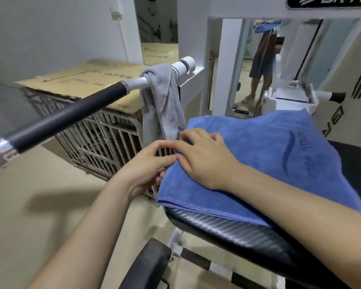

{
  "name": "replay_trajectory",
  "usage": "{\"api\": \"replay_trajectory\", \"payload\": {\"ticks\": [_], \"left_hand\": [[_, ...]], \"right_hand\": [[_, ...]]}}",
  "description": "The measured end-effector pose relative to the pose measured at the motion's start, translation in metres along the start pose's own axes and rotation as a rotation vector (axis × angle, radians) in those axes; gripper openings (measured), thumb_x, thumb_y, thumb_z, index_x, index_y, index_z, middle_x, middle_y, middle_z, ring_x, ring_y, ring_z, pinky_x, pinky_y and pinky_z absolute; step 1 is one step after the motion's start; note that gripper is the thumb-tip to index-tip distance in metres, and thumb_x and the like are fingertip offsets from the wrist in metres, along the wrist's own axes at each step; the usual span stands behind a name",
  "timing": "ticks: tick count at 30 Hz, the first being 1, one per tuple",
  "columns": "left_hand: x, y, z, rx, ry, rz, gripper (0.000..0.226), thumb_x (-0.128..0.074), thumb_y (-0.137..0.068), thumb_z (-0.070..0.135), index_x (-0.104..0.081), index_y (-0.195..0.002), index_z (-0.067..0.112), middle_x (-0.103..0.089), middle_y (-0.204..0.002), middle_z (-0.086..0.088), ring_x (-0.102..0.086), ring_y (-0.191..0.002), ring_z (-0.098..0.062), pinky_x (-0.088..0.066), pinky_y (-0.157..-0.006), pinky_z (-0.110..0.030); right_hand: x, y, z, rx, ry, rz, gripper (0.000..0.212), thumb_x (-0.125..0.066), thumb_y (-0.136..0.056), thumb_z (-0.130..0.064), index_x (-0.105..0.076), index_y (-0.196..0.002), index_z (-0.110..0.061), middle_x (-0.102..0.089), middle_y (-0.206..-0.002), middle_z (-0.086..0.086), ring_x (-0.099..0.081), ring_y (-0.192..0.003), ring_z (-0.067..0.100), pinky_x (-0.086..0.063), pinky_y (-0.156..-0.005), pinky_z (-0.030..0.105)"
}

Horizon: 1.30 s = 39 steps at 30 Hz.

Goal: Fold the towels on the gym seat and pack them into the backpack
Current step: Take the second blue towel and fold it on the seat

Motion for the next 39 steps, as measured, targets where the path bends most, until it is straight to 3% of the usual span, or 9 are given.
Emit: {"api": "replay_trajectory", "payload": {"ticks": [4, 7, 12, 15, 17, 19, 23, 27, 39], "left_hand": [[-0.002, 0.001, -0.002, 0.001, 0.149, -0.059, 0.027, -0.057, -0.09, 0.0, -0.056, -0.115, 0.012, -0.047, -0.047, 0.006, -0.031, -0.034, -0.004, -0.019, -0.035, -0.015], [-0.003, -0.006, 0.006, -0.01, 0.216, -0.077, 0.028, -0.052, -0.089, -0.002, -0.058, -0.111, 0.015, -0.05, -0.058, 0.001, -0.038, -0.04, -0.005, -0.026, -0.038, -0.016], [-0.003, -0.03, 0.008, -0.014, 0.24, -0.093, 0.026, -0.059, -0.081, 0.009, -0.071, -0.101, 0.02, -0.049, -0.078, -0.008, -0.04, -0.065, -0.017, -0.03, -0.055, -0.024], [-0.005, -0.046, 0.006, 0.007, 0.295, -0.055, 0.023, -0.064, -0.075, 0.013, -0.078, -0.09, 0.024, -0.046, -0.1, -0.013, -0.035, -0.082, -0.025, -0.031, -0.066, -0.029], [-0.013, -0.054, 0.009, 0.007, 0.311, -0.036, 0.026, -0.058, -0.082, 0.007, -0.08, -0.084, 0.021, -0.049, -0.101, -0.015, -0.037, -0.083, -0.024, -0.031, -0.064, -0.029], [-0.023, -0.063, 0.018, -0.003, 0.344, -0.048, 0.027, -0.054, -0.086, 0.002, -0.078, -0.087, 0.014, -0.06, -0.097, -0.015, -0.051, -0.081, -0.022, -0.04, -0.063, -0.029], [-0.035, -0.09, 0.045, -0.035, 0.34, -0.008, 0.03, -0.049, -0.086, -0.009, -0.065, -0.104, 0.009, -0.068, -0.087, -0.012, -0.066, -0.073, -0.02, -0.055, -0.062, -0.027], [-0.047, -0.114, 0.072, -0.076, 0.277, 0.076, 0.026, -0.044, -0.079, -0.016, -0.057, -0.074, 0.006, -0.051, -0.071, -0.009, -0.05, -0.062, -0.022, -0.046, -0.054, -0.025], [0.042, -0.026, 0.022, -0.108, 0.303, 0.315, 0.031, -0.049, -0.078, -0.011, -0.072, -0.081, 0.01, -0.072, -0.073, -0.008, -0.068, -0.072, -0.021, -0.057, -0.062, -0.026]], "right_hand": [[0.023, 0.009, -0.007, -0.18, -0.13, 0.14, 0.039, -0.052, -0.088, -0.046, -0.06, -0.11, -0.016, -0.053, -0.103, 0.007, -0.052, -0.099, 0.03, -0.048, -0.078, 0.043], [0.024, 0.02, -0.03, -0.302, -0.197, -0.115, 0.078, -0.042, -0.073, -0.078, -0.05, -0.126, -0.02, -0.047, -0.103, 0.002, -0.051, -0.106, 0.024, -0.046, -0.085, 0.039], [0.01, 0.035, -0.069, -0.377, 0.009, -0.289, 0.11, -0.057, -0.077, -0.068, -0.003, -0.151, -0.006, -0.035, -0.142, 0.019, -0.035, -0.13, 0.036, -0.038, -0.096, 0.049], [-0.006, 0.041, -0.076, -0.422, 0.108, -0.222, 0.077, -0.048, -0.088, -0.042, -0.023, -0.147, 0.001, -0.039, -0.142, 0.028, -0.038, -0.132, 0.041, -0.036, -0.103, 0.055], [0.007, 0.042, -0.076, -0.377, 0.111, -0.054, 0.046, -0.039, -0.085, -0.033, -0.06, -0.111, -0.002, -0.064, -0.104, 0.019, -0.061, -0.095, 0.035, -0.051, -0.075, 0.04], [0.027, 0.047, -0.065, -0.373, -0.021, 0.067, 0.019, -0.038, -0.09, -0.023, -0.053, -0.086, -0.012, -0.059, -0.084, 0.008, -0.049, -0.071, 0.028, -0.036, -0.053, 0.031], [0.041, 0.063, -0.034, -0.438, -0.432, 0.141, 0.025, -0.042, -0.091, -0.023, -0.037, -0.068, -0.016, -0.041, -0.059, -0.003, -0.037, -0.063, 0.023, -0.031, -0.062, 0.039], [0.052, 0.079, -0.003, -0.556, -0.863, 0.273, 0.026, -0.048, -0.083, -0.009, -0.039, -0.058, -0.008, -0.032, -0.055, -0.004, -0.03, -0.056, 0.008, -0.027, -0.054, 0.031], [0.056, 0.122, -0.031, -0.397, -1.239, -0.267, 0.013, -0.05, -0.075, -0.01, -0.054, -0.064, -0.003, -0.042, -0.059, 0.003, -0.036, -0.055, 0.009, -0.032, -0.055, 0.018]]}}
Point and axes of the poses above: each hand's wrist, its own y-axis away from the middle knuckle, its own x-axis out of the back of the hand, z = x × y, the point moved 7 cm from there along -y, towards the middle knuckle
